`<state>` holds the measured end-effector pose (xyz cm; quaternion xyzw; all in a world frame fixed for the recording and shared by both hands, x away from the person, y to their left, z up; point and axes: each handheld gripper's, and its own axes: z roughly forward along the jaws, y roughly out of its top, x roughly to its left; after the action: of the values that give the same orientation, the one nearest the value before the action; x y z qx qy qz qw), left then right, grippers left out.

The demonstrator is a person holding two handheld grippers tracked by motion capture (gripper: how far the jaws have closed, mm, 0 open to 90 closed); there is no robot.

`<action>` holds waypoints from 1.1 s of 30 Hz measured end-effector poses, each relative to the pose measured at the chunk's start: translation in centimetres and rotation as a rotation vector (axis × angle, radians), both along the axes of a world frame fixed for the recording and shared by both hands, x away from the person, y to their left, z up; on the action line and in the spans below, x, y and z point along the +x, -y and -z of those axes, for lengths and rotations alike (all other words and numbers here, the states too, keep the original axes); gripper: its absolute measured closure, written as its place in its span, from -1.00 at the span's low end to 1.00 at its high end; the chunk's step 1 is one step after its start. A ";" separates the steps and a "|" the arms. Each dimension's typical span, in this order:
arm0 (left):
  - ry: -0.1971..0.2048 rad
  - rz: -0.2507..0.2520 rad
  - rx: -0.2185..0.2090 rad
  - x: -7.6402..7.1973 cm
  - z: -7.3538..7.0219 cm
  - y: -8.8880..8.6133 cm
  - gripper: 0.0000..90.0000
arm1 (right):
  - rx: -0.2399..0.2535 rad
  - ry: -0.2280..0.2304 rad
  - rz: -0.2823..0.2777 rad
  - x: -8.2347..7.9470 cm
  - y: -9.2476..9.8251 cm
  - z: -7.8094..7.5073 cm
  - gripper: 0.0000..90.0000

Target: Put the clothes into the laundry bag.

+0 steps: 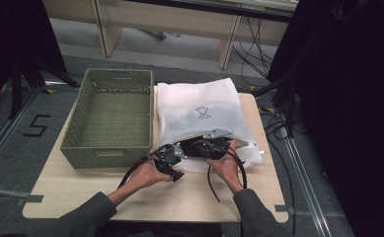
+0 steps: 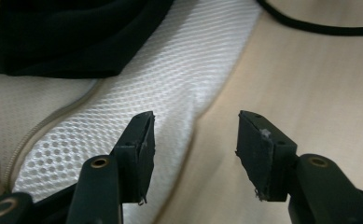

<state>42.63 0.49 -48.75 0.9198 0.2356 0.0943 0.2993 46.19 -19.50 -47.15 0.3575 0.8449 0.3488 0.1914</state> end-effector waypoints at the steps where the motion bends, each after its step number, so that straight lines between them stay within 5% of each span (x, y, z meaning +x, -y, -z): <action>1: -0.006 -0.006 0.000 0.2 0.2 -0.1 0.04 | 0.001 -0.001 -0.002 0.0 0.0 0.0 0.68; 10: -0.006 0.011 -0.002 0.7 1.0 0.0 0.14 | 0.011 -0.007 0.001 0.0 -0.1 0.0 0.69; 17: 0.001 0.039 0.001 1.1 0.9 -0.2 0.89 | -0.008 -0.009 -0.003 -0.3 0.0 -0.3 0.70; 20: -0.040 0.065 -0.019 0.0 0.8 -0.2 0.92 | -0.016 -0.014 -0.018 -1.0 0.2 -1.0 0.71; 27: -0.043 0.128 -0.012 -3.0 0.9 -1.1 0.92 | -0.028 -0.014 -0.088 -3.8 0.1 -1.3 0.71; 33: -0.022 0.139 0.002 -3.3 0.9 -1.0 0.92 | -0.092 0.023 -0.081 -2.7 -1.0 -0.6 0.73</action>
<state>39.30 1.51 -49.65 0.9352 0.1743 0.0635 0.3017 43.52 -18.49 -46.51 0.3098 0.8716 0.3210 0.2032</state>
